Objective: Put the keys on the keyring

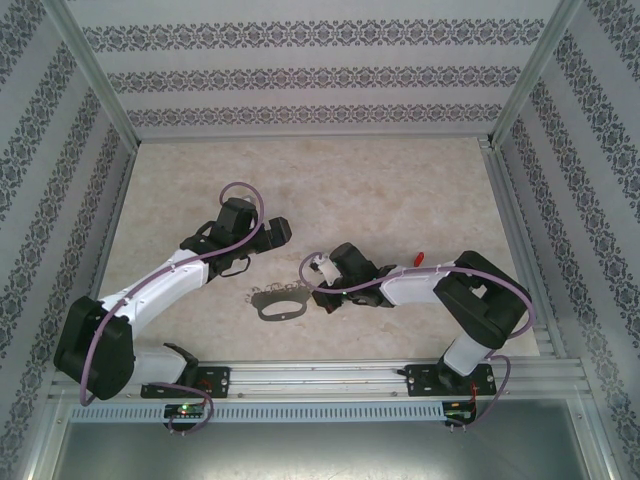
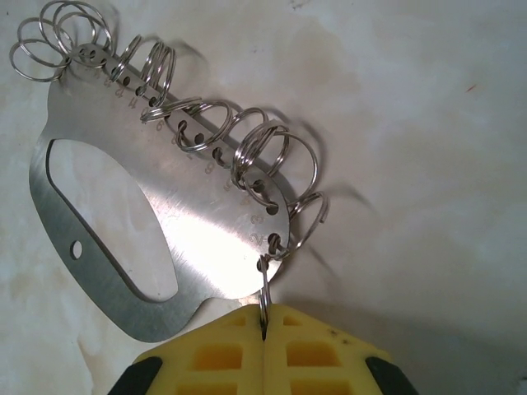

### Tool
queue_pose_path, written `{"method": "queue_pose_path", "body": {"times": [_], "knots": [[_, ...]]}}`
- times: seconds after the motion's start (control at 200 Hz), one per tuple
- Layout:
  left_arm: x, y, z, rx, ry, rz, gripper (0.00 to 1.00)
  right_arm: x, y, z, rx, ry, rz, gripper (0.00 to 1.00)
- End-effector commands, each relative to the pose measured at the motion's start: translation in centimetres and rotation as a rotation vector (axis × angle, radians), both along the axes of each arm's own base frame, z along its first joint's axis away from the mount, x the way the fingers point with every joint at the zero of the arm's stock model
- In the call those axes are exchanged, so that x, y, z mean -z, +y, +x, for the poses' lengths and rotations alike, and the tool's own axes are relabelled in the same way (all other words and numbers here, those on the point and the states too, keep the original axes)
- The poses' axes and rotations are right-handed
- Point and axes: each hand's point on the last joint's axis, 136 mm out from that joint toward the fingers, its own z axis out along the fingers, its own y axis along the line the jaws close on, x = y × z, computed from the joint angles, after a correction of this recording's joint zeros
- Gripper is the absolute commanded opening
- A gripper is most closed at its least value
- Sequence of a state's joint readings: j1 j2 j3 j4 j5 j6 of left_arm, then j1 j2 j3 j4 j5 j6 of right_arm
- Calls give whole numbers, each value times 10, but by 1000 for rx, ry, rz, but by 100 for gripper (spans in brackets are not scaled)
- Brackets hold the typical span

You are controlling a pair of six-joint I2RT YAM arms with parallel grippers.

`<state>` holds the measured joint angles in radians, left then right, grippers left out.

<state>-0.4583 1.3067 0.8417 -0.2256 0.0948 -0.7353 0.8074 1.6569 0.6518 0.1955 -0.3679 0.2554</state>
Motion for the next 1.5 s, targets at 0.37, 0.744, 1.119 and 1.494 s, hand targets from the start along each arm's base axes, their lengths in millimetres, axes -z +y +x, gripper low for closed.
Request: {"method": "queue_pose_path", "body": {"times": [0.37,0.744,1.119,1.494], "knots": [[-14,4,1,-43,-10,-4,100,-75,-1,24,89,-163,137,0],[-45,-15,0,147,-175,-16,100,-165,-25,54,185,-284,320,0],[-107,-43,-18,354,-481,-170,100,-207,-36,68,154,-268,441,0],[-139,-93,-28,668,-489,-396,69,-236,-24,69,18,-168,543,0]]}}
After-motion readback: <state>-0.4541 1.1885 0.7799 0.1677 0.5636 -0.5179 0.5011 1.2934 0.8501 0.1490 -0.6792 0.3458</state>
